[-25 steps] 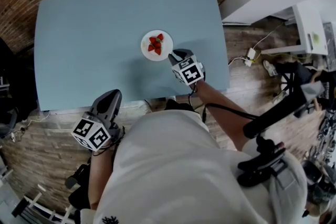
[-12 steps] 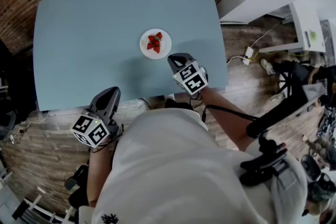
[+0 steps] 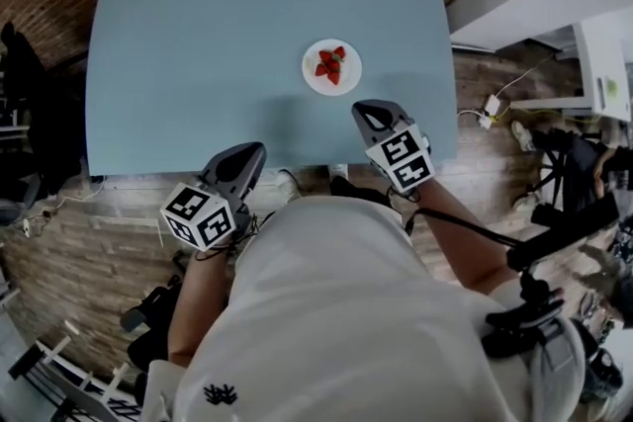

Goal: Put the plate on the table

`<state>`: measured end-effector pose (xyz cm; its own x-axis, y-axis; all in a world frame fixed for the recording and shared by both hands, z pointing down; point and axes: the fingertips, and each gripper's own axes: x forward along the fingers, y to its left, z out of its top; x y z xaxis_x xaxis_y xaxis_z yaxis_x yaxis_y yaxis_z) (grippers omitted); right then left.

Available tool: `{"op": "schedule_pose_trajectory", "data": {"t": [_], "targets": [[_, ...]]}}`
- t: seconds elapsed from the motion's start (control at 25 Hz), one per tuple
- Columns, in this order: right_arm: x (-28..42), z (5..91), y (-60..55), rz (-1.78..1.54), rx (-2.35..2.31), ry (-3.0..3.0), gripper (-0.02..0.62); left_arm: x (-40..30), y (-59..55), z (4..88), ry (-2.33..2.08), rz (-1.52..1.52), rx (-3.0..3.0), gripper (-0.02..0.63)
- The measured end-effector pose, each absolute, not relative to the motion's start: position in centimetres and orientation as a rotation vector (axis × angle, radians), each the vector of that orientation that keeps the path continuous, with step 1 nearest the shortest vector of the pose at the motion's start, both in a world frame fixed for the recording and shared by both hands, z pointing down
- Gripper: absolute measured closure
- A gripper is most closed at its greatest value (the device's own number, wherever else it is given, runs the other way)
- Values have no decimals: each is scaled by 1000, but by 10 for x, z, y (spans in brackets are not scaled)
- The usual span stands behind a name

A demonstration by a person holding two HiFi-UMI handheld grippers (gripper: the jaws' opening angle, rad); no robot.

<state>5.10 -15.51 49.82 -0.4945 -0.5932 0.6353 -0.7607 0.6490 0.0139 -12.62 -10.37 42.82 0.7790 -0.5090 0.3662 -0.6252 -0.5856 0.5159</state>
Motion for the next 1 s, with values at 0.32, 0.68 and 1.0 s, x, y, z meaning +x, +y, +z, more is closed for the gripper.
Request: {"op": "schedule_pose_trajectory", "data": {"t": [0.32,0.68,1.0], "targets": [[38,461,-126,327,1120,-2298,589,-133,-83,428,-789,320,2405,597],[24,425,-97,289,1190,-2347,589,-135,-61,420,-729,370,2490,597],[17,421,-78,297,1212,-2353,589,-139,-51,420,-682,374,2507,597]]}}
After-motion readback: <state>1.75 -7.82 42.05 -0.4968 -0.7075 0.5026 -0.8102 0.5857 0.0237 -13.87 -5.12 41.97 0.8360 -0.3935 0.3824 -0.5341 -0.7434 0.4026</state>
